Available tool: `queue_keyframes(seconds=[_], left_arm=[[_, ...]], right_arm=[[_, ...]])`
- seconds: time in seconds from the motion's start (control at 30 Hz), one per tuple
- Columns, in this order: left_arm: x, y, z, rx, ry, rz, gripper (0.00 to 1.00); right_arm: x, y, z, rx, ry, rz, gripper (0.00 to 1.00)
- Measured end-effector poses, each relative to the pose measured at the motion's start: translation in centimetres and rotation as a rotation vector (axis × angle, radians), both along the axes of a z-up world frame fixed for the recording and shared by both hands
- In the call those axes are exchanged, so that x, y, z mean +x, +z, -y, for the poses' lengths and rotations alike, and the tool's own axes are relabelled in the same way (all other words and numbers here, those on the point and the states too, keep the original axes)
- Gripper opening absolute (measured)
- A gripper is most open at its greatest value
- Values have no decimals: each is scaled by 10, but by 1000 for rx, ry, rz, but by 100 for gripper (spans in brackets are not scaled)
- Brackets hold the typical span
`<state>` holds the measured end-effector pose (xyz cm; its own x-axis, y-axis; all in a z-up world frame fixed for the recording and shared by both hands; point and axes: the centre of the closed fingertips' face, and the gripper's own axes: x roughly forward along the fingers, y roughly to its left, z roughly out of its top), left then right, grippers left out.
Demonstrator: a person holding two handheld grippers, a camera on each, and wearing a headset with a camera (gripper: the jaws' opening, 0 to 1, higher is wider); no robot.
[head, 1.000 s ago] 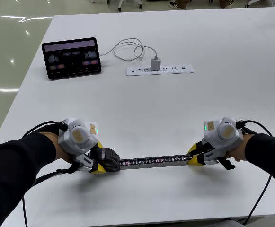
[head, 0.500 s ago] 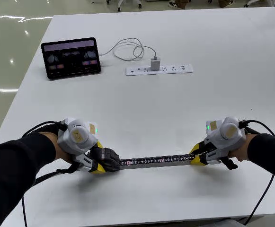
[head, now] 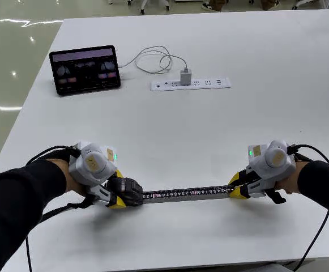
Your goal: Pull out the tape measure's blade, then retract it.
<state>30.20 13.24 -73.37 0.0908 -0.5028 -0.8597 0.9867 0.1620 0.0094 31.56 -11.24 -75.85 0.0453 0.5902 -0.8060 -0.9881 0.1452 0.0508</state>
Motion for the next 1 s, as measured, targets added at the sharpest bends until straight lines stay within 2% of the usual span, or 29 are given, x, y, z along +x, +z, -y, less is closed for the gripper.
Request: queue_keyframes(seconds=[0.63,0.9,1.0], left_arm=[[-1,1,0,3,-5,-1,34],[0,1,0,-10,6,-6,34],[0,1,1,-3,-2,-4,34]], right_arm=[[0,0,0,11,-13,-5,10],[-1,0,-1,7,-5,12,11],[-1,0,-2,11,-12,13,11]])
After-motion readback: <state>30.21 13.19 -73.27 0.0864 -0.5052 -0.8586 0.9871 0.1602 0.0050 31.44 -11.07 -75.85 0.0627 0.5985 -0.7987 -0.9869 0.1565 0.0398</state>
